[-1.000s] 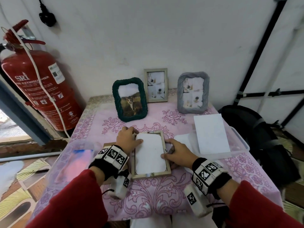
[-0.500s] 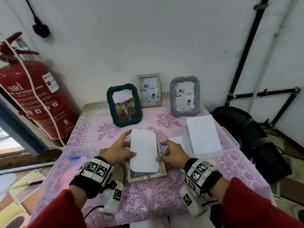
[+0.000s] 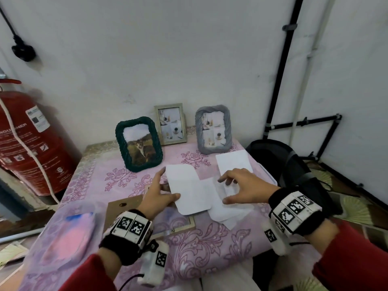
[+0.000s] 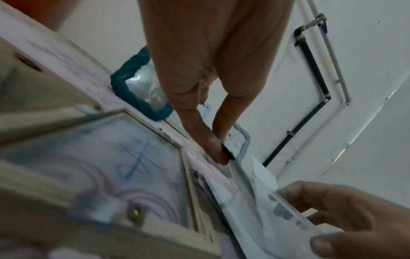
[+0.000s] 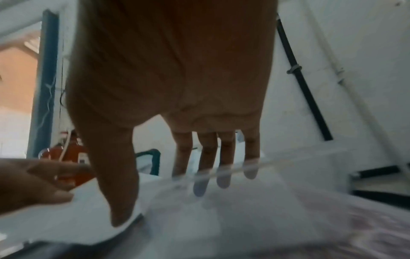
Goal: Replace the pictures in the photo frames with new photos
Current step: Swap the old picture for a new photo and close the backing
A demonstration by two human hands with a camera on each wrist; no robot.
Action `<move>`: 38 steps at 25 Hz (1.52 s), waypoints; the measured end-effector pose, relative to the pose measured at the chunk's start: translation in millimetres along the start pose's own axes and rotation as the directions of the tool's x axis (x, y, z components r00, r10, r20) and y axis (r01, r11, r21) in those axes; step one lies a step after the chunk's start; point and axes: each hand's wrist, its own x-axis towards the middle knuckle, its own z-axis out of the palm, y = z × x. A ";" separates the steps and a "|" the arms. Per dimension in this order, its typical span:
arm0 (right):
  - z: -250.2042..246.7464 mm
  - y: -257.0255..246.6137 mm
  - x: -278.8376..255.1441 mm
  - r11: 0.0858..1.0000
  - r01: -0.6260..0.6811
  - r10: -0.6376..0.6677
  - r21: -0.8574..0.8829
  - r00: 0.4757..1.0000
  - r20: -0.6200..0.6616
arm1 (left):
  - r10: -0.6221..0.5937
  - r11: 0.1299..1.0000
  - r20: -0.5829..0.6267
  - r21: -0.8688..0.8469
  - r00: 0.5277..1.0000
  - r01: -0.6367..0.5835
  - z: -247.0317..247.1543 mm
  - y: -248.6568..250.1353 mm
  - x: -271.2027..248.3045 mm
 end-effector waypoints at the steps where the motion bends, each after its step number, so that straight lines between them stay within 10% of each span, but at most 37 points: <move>1: 1.6 10.2 -6.0 0.993 -0.047 0.052 -0.109 0.997 0.051 | -0.003 1.000 0.002 -0.001 1.000 0.003 8.9 -2.5 3.3; 14: 20.7 37.3 -29.4 0.976 -0.047 0.098 0.214 0.967 -0.236 | -0.044 0.997 0.093 -0.056 0.995 0.049 88.4 -18.3 21.2; 21: 22.5 35.7 -32.0 0.991 -0.087 0.101 0.098 0.984 -0.147 | 0.143 0.790 -0.005 0.603 0.990 -0.111 86.1 -9.5 28.0; 27: 2.3 34.0 -15.7 0.938 -0.141 0.258 0.315 0.892 -0.370 | 0.303 0.855 -0.035 0.451 0.952 -0.255 99.0 18.6 40.6; 32: -4.1 38.8 0.0 0.897 -0.357 0.424 0.262 0.863 -0.276 | 0.125 0.829 0.075 0.540 0.989 -0.145 115.4 30.1 58.5; 38: -1.1 40.8 2.9 0.881 -0.309 0.434 0.359 0.830 -0.350 | 0.146 0.863 0.113 0.471 0.983 -0.182 126.2 32.1 60.9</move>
